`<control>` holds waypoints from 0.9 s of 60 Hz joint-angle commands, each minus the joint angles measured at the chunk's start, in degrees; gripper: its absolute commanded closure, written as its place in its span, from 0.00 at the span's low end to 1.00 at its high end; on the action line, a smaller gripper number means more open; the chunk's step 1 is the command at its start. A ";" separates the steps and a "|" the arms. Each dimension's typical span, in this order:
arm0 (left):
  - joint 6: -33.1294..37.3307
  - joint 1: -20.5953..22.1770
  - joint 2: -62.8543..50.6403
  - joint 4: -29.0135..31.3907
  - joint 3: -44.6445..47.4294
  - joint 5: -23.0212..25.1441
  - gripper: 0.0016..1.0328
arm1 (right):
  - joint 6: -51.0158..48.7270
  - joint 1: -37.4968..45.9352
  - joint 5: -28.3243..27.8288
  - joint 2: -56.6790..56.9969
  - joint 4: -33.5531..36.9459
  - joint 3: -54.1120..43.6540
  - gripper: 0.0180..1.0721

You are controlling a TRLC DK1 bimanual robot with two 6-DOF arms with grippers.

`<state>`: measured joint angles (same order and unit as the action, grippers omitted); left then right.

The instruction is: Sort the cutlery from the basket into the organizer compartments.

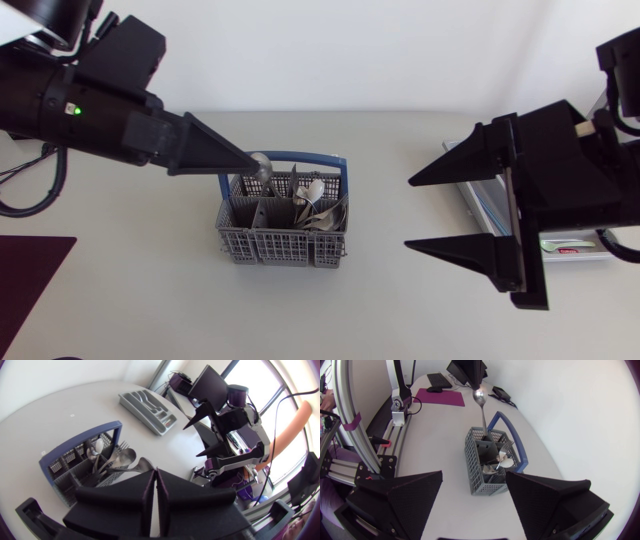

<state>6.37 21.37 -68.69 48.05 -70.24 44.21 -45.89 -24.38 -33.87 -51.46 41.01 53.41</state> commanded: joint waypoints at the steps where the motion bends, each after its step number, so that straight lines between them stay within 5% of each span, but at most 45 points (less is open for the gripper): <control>1: 2.42 2.63 -1.89 -1.03 -1.39 2.29 0.97 | 4.23 -2.43 -0.32 -1.54 -2.52 0.56 0.14; 14: 4.53 7.99 -6.81 -0.94 -4.73 7.30 0.97 | 5.81 -6.12 -0.32 -3.03 -7.70 -1.73 0.14; 49: 4.79 14.41 -9.01 3.54 -10.01 10.90 0.97 | 4.14 -7.52 -4.98 -4.44 -14.38 -4.89 0.44; 54: 4.79 14.32 -8.66 3.80 -9.92 11.17 0.97 | 4.23 -7.70 -5.51 -4.44 -14.65 -4.54 0.58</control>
<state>10.37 35.40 -76.84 50.94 -78.39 54.11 -41.78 -31.46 -38.81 -55.16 27.07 49.47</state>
